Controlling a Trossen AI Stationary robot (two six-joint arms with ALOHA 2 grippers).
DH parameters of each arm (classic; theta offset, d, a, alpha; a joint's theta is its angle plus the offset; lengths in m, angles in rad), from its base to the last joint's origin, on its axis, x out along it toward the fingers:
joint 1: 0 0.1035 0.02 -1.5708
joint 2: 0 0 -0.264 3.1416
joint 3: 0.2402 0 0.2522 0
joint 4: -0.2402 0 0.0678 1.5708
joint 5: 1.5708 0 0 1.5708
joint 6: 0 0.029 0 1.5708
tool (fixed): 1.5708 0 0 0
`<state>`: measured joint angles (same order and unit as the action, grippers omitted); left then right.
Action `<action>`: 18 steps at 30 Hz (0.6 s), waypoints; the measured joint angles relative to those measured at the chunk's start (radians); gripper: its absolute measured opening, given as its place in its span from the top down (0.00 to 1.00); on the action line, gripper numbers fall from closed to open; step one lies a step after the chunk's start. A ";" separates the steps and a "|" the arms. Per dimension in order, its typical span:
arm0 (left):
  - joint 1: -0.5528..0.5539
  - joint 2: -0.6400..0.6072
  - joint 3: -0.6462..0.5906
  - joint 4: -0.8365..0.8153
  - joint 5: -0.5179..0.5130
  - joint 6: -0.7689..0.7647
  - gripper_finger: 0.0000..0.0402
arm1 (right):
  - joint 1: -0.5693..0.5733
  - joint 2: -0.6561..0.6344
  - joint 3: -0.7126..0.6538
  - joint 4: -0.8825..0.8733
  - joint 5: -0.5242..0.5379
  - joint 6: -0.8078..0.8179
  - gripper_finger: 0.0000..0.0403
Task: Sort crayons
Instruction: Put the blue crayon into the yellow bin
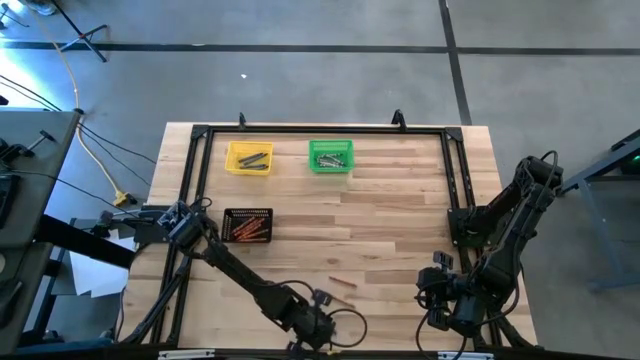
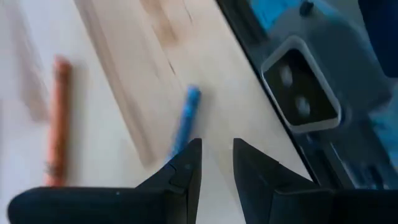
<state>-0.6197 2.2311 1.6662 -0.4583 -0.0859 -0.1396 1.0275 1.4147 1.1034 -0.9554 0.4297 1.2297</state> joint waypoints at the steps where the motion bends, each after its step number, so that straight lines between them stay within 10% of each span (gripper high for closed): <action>1: 0.001 0.000 0.012 0.001 -0.011 0.020 0.81 | 0.000 0.000 0.000 0.000 0.000 0.000 0.64; 18: 0.026 0.007 0.013 -0.055 -0.018 0.068 0.81 | 0.000 0.000 0.000 0.007 0.000 0.001 0.64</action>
<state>-0.5940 2.2383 1.6791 -0.5130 -0.1043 -0.0720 1.0275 1.4147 1.1034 -0.9489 0.4301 1.2304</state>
